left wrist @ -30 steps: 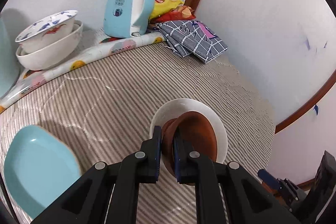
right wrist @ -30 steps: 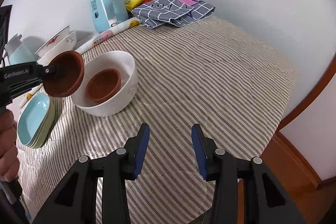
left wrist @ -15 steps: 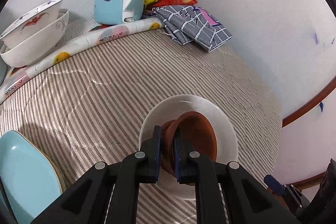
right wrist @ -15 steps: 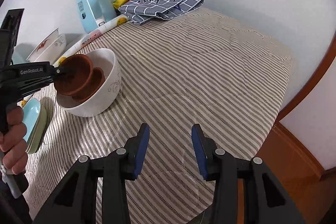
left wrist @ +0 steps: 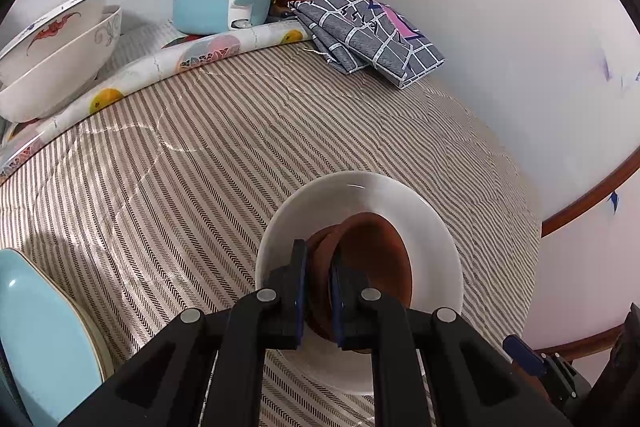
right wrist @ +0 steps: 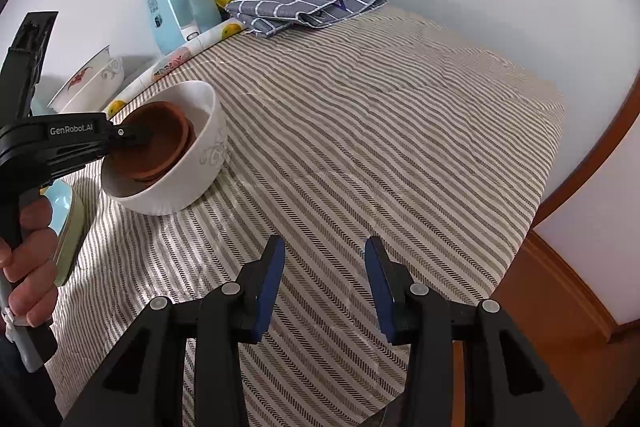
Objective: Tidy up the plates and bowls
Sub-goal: 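Open the left tool to release the nested brown bowl, then close both tools on the white bowl rim, then lift the white bowl with both tools and carry it over the teal plate stack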
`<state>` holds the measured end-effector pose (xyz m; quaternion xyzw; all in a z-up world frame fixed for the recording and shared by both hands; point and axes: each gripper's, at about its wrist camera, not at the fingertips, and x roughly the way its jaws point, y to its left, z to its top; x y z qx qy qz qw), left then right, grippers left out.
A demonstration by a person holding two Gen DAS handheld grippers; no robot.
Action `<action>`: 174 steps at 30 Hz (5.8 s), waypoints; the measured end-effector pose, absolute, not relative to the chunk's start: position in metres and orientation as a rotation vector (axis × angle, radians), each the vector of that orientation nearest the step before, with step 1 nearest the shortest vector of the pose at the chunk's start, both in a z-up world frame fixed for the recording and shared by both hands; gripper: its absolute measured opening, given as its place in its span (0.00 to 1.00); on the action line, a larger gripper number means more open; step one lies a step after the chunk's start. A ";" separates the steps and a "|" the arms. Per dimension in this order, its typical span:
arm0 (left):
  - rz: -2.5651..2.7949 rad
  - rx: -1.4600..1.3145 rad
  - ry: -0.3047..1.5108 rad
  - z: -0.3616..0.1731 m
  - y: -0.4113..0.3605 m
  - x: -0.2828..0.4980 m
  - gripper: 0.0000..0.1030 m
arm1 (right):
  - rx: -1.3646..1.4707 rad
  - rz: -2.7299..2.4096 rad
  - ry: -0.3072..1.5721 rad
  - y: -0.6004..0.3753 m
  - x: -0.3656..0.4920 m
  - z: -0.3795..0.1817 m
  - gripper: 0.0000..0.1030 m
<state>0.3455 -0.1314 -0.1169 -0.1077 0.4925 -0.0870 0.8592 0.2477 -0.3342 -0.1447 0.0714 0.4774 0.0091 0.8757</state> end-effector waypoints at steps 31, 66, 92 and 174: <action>-0.159 -0.225 1.014 -0.090 -0.094 0.320 0.18 | 0.076 0.089 0.943 -0.301 0.259 -0.114 0.40; -0.172 -0.217 1.133 -0.120 -0.105 0.346 0.18 | -0.005 0.127 1.012 -0.258 0.330 -0.118 0.25; -0.178 -0.212 1.186 -0.137 -0.110 0.361 0.19 | -0.005 0.114 1.075 -0.250 0.348 -0.139 0.23; -0.190 -0.243 1.053 -0.087 -0.081 0.289 0.12 | 0.046 0.133 0.966 -0.222 0.279 -0.092 0.08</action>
